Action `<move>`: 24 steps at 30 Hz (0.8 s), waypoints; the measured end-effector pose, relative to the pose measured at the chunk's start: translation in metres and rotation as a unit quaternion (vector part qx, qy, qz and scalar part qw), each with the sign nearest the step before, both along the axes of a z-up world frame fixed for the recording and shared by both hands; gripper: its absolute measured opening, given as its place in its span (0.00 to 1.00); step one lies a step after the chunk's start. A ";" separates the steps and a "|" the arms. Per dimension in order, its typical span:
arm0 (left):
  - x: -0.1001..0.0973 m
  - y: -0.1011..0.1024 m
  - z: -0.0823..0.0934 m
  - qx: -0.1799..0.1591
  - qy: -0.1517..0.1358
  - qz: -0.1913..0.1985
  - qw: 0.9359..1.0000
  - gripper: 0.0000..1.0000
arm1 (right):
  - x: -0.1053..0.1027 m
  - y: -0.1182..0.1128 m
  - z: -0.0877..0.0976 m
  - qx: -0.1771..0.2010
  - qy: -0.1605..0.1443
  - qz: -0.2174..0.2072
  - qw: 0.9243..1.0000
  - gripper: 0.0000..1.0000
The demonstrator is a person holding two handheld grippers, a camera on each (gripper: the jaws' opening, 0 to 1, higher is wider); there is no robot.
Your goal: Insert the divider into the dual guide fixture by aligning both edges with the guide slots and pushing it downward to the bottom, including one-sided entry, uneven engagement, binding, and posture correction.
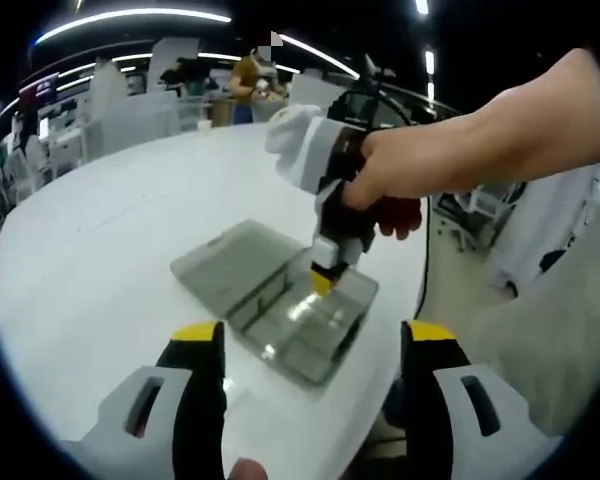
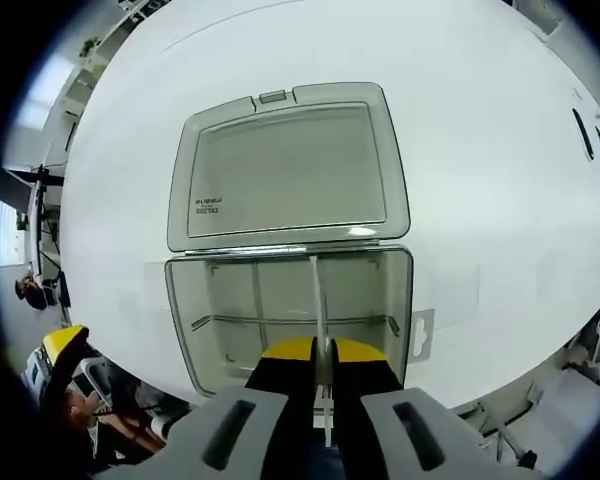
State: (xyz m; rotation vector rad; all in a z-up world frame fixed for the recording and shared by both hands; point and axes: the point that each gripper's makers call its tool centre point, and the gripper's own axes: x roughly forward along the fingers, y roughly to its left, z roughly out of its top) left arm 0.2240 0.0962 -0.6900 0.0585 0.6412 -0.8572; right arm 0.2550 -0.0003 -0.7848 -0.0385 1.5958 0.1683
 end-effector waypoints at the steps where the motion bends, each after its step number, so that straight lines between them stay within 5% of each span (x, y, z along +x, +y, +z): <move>1: 0.000 0.000 0.000 0.000 0.000 -0.001 1.000 0.69 | 0.000 0.000 0.000 0.000 -0.001 -0.001 1.000 0.00; 24: 0.000 0.004 0.000 -0.003 0.001 0.004 1.000 0.69 | -0.001 0.003 0.003 0.004 0.011 -0.015 1.000 0.00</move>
